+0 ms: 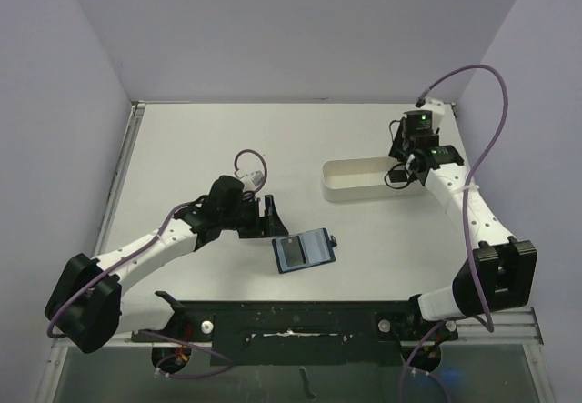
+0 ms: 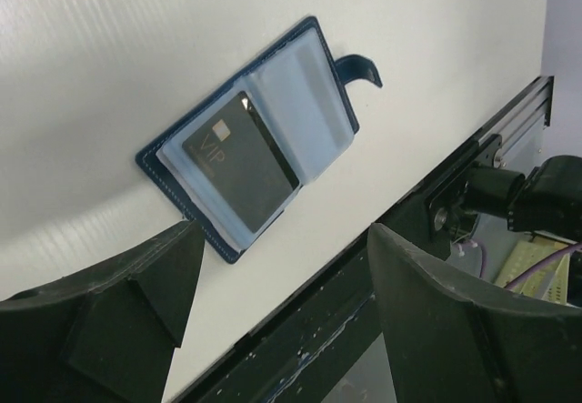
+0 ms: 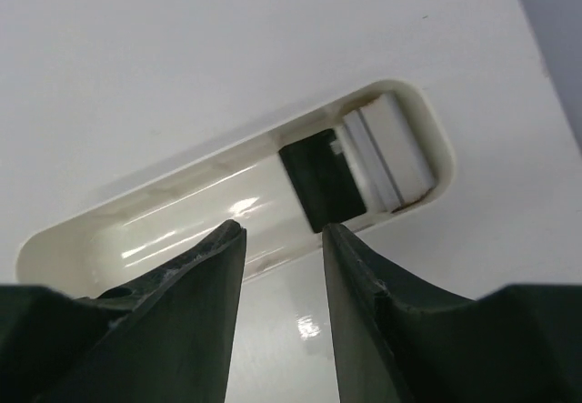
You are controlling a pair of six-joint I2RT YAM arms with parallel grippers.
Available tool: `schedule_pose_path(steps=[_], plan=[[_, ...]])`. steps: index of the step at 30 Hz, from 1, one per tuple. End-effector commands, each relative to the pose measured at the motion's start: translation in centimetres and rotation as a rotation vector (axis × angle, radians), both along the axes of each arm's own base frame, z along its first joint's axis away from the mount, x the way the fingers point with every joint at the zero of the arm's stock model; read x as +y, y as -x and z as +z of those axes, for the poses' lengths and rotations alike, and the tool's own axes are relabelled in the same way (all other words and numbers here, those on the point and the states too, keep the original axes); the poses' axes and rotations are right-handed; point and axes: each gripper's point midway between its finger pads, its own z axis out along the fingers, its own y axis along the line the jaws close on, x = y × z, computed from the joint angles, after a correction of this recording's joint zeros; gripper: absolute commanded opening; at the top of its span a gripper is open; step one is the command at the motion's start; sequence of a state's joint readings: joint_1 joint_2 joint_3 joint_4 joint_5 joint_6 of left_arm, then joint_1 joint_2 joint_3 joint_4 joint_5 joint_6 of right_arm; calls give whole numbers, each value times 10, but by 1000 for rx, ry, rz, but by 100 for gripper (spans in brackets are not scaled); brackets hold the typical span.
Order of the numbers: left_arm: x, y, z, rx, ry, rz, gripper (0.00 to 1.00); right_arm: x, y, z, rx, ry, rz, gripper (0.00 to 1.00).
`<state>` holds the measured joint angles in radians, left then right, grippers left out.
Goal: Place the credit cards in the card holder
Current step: Pick up the credit card from the storage box.
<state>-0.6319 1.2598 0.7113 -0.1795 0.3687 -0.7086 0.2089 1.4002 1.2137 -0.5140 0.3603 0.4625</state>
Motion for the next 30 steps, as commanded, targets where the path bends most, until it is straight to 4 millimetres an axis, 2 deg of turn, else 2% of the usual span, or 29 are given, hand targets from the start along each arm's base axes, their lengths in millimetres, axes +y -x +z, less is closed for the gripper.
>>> schedule_pose_path(steps=[1,4,8,14,20,24,30], plan=[[6,5,24,-58,-16,-65,73,-48,-18,12,5,127,-22,40],[8,11,33,-69,-13,-97,73,-76,-28,12,46,183,-66,41],[21,17,32,-80,-68,-111,73,-104,-40,1,119,296,-93,41],[28,22,26,-101,-93,-141,73,-116,-59,-22,219,372,-56,40],[36,16,33,-126,-78,-109,73,-99,-77,-38,228,304,20,40],[37,17,34,-129,-74,-112,73,-89,-76,-51,248,302,47,43],[39,17,33,-129,-84,-100,73,-79,-77,-69,297,354,83,43]])
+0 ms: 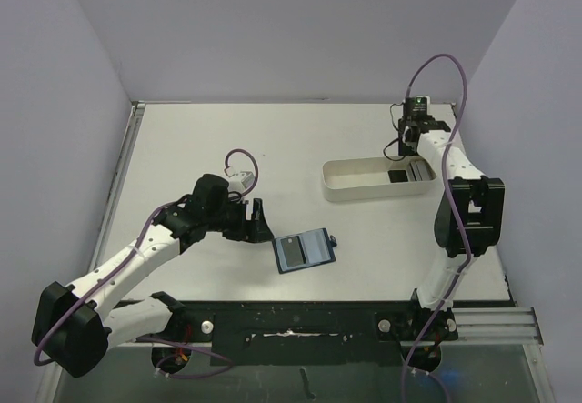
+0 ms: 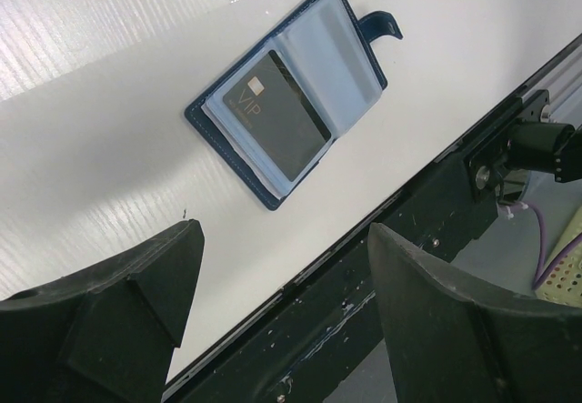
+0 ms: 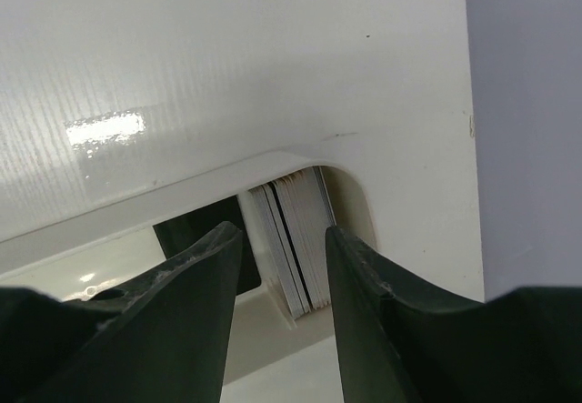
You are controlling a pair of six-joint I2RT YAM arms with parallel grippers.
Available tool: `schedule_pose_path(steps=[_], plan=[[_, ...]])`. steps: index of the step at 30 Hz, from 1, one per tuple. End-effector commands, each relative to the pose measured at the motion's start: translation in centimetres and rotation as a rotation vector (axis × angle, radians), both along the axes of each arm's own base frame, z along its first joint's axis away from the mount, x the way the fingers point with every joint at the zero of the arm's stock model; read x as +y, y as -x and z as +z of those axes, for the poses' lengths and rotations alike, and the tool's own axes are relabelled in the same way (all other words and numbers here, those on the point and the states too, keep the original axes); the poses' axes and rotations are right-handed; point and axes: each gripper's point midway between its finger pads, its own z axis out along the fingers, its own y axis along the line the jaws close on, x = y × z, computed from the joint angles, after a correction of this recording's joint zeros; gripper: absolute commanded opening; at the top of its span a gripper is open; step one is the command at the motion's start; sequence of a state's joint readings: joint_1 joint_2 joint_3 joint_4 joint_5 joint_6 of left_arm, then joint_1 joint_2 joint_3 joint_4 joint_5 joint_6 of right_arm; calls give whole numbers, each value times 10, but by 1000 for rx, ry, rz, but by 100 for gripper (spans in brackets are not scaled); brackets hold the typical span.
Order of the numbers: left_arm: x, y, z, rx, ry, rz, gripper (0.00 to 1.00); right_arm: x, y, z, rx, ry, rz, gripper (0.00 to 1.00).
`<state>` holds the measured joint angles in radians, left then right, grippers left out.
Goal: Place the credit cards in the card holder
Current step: Pick up the credit card from the storage box.
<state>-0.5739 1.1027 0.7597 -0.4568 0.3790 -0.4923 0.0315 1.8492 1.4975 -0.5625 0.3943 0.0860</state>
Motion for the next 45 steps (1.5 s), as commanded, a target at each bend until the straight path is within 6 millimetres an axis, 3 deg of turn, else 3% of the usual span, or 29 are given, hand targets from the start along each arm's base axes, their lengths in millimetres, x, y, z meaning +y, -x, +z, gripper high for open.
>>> schedule_pose_path(steps=[1,20,45], plan=[[-2,-2,12,-42,26,-14,73,10,-11,2,-10,43,40,43],[3,-5,12,-55,3,16,74,-1,16,-33,108,157,2,42],[3,-4,9,-49,-9,16,74,-24,20,-43,157,258,-30,42]])
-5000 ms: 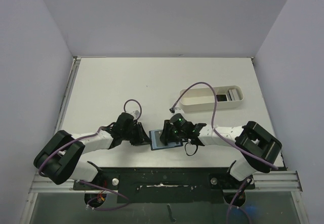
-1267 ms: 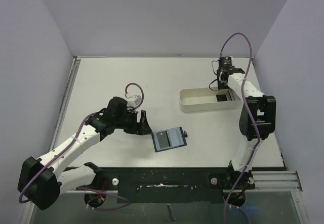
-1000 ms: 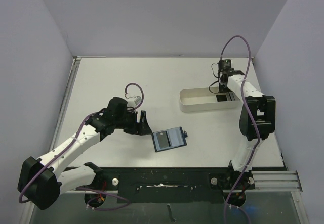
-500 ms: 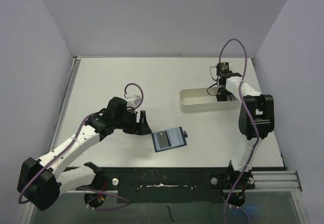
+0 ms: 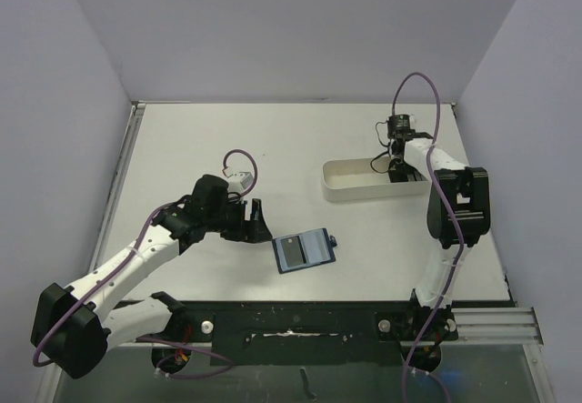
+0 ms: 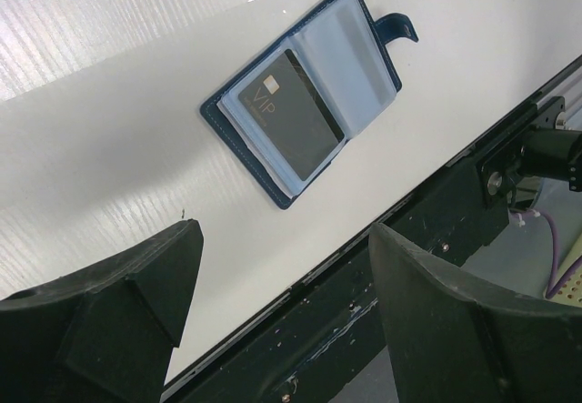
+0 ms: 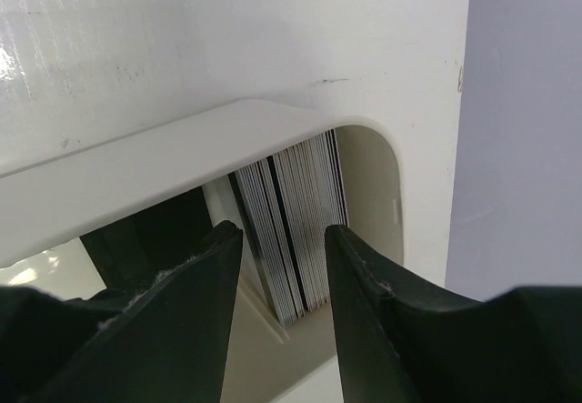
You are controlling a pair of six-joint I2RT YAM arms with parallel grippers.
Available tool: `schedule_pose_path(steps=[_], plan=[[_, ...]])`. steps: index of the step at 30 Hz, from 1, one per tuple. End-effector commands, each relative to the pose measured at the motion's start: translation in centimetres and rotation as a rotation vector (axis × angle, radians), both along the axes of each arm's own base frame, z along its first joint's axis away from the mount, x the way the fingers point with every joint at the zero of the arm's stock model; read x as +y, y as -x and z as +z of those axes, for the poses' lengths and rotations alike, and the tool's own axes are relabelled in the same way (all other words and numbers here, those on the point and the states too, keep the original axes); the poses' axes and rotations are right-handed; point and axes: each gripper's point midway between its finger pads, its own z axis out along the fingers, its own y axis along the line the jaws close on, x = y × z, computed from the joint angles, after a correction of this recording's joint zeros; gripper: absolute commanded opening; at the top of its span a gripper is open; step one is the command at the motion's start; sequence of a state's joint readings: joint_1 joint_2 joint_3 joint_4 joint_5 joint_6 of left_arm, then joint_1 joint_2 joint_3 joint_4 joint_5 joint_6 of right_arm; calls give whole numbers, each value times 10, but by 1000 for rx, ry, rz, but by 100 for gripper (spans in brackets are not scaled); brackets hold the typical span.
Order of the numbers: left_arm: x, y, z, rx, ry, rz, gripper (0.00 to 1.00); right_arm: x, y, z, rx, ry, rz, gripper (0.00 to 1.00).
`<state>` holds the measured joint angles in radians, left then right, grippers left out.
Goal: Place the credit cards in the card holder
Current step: Pick up the credit card from the storage box.
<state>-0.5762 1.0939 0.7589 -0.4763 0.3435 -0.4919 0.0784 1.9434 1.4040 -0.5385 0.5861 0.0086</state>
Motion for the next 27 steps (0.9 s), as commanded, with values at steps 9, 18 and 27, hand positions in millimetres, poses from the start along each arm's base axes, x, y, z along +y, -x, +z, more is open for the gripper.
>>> schedule_pose_path(steps=[9,18,27], plan=[[-2,-3,11,-41,15,-7,74,-13,-5,18,-44,79,-26,32],[-2,-3,10,-38,11,-7,74,-8,-9,22,-53,76,-10,22],[-3,-4,10,-37,12,-9,75,-7,-13,30,-65,79,-4,17]])
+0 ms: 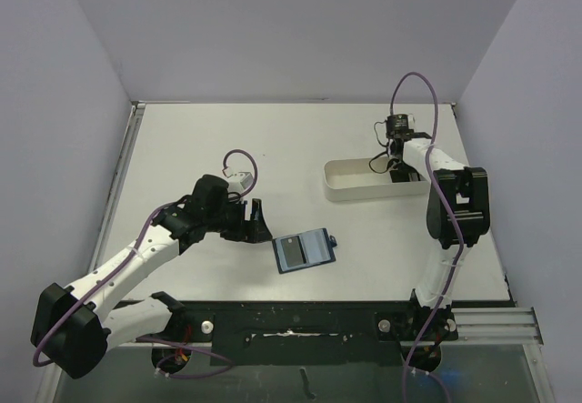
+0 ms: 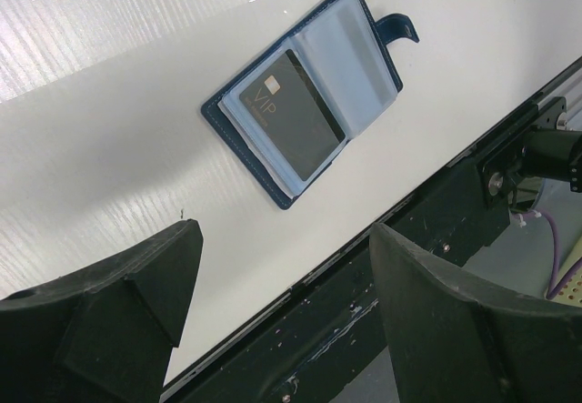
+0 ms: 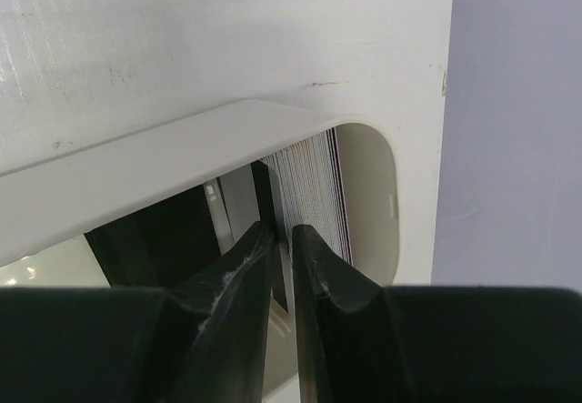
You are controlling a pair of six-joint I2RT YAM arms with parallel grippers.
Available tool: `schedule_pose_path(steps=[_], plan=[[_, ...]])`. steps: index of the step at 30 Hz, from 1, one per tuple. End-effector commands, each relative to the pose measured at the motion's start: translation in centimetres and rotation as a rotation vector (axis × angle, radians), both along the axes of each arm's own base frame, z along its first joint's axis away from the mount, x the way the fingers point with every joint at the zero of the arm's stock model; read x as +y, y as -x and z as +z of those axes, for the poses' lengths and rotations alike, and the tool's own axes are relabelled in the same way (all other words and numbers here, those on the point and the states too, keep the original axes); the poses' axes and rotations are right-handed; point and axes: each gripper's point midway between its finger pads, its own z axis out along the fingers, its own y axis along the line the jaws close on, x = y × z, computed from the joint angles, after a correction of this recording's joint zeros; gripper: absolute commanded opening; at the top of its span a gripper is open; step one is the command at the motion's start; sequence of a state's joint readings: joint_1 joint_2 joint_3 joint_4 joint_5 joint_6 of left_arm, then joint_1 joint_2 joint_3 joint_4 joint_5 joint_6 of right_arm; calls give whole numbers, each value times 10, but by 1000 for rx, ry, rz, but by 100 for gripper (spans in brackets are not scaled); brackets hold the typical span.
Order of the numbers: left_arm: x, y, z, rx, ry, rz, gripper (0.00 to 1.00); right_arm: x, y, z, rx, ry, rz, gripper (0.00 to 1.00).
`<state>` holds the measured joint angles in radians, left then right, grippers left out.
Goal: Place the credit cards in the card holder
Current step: Pick up the credit card from the storage box.
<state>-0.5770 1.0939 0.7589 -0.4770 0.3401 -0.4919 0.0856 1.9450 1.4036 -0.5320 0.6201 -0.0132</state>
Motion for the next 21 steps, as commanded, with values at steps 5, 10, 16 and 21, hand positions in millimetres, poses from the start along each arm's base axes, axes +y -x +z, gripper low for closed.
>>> schedule_pose_path(steps=[5,10,16,21], plan=[[-3,-4,9,-34,11,-9,75,-1,-15,33,-80,23,3,10],[-1,-5,10,-42,6,0,75,12,-13,39,-75,-4,33,6],[-2,-4,17,-67,26,-7,75,24,-9,50,-80,-57,45,0],[-2,-8,30,-142,64,5,75,33,0,73,-111,-75,54,0]])
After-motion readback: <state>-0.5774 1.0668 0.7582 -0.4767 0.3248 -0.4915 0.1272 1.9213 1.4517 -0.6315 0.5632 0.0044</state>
